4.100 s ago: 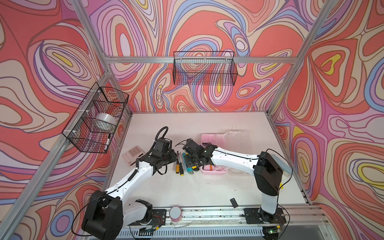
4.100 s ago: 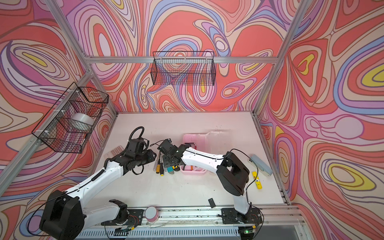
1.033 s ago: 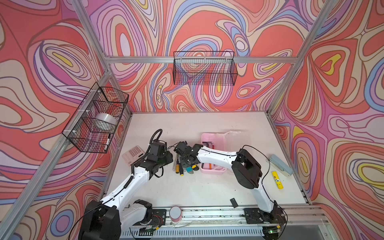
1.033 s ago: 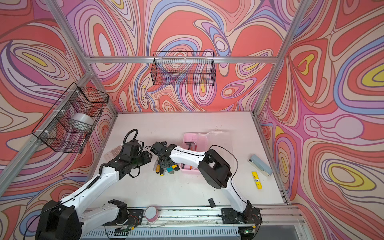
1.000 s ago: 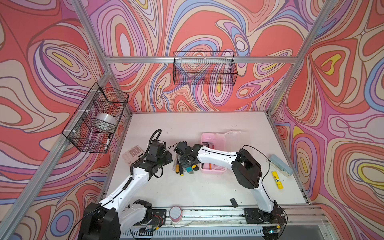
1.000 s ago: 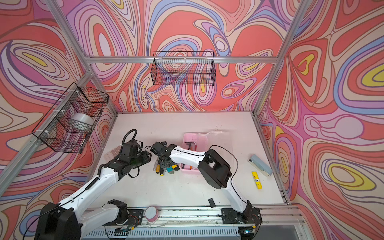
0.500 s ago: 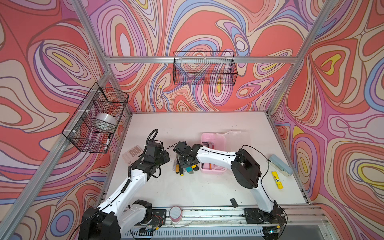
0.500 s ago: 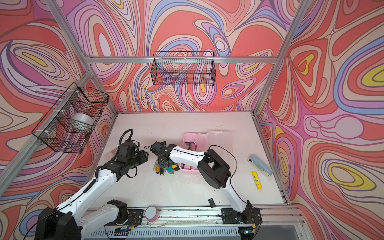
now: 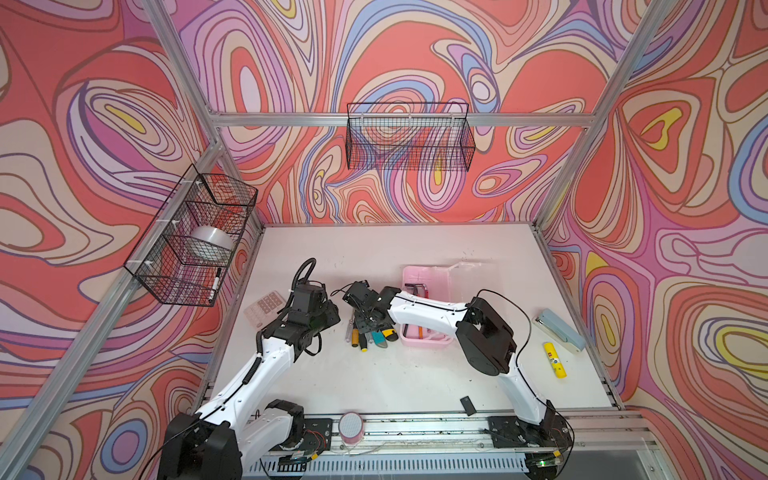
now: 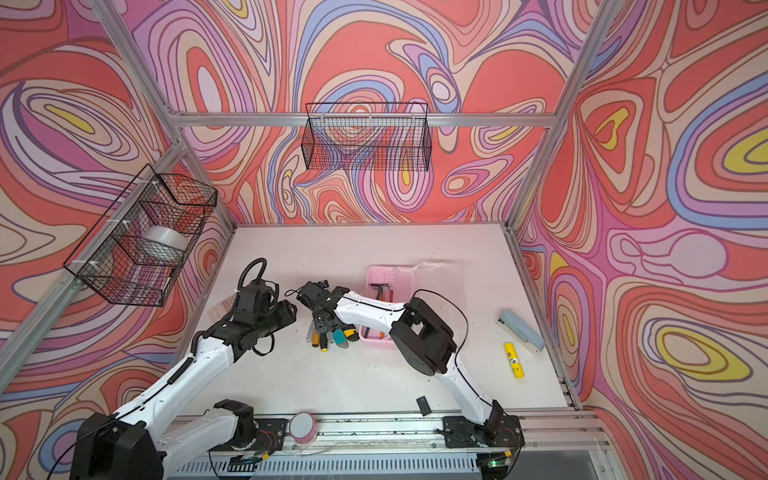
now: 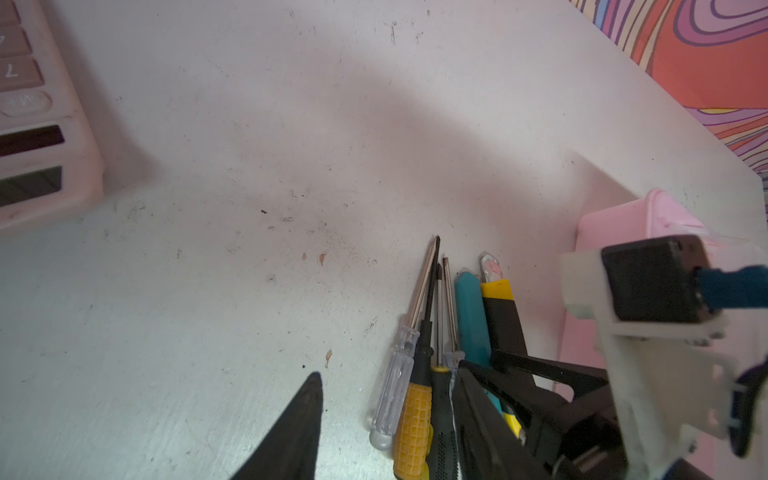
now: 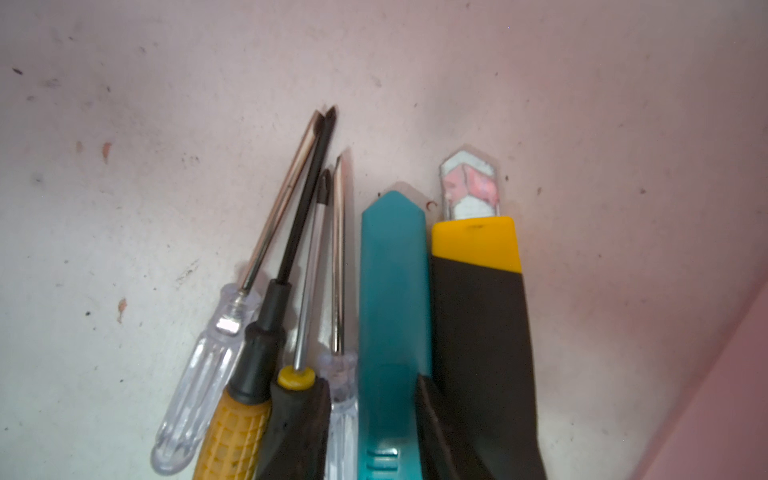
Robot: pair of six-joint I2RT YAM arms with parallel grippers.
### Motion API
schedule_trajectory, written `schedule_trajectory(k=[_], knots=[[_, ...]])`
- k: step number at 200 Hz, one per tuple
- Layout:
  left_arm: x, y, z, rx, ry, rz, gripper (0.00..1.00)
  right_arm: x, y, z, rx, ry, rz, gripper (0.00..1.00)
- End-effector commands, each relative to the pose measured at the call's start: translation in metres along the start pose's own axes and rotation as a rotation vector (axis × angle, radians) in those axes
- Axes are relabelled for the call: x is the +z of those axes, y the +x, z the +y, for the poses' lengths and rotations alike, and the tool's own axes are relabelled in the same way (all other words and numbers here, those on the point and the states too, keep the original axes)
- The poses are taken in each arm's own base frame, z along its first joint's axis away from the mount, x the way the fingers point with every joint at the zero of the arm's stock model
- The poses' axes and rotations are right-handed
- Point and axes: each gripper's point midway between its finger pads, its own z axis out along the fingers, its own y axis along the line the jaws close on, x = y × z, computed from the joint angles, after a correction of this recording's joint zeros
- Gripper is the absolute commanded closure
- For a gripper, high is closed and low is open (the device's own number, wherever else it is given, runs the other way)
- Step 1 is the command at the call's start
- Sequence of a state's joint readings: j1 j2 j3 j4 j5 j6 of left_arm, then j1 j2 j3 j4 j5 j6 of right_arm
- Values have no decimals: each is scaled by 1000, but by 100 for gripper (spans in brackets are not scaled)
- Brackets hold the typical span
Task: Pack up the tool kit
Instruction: 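Lower the right gripper around the teal utility knife and close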
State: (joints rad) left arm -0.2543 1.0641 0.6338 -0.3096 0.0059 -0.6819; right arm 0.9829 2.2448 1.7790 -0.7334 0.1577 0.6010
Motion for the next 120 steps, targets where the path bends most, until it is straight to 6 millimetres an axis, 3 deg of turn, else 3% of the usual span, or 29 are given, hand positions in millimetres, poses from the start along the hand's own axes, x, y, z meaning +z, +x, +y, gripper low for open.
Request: schedule_trajectory(k=[1,63,120], knots=[[4,3,1,-5,-3,18,49,-7,16,-13,22,24,38,65],[6,4,-2,-5,15,29,49,-34,16,-8,74,-60,3,60],[6,5,0,-4,6,32,49,-27,23,-23,51,32,39,63]])
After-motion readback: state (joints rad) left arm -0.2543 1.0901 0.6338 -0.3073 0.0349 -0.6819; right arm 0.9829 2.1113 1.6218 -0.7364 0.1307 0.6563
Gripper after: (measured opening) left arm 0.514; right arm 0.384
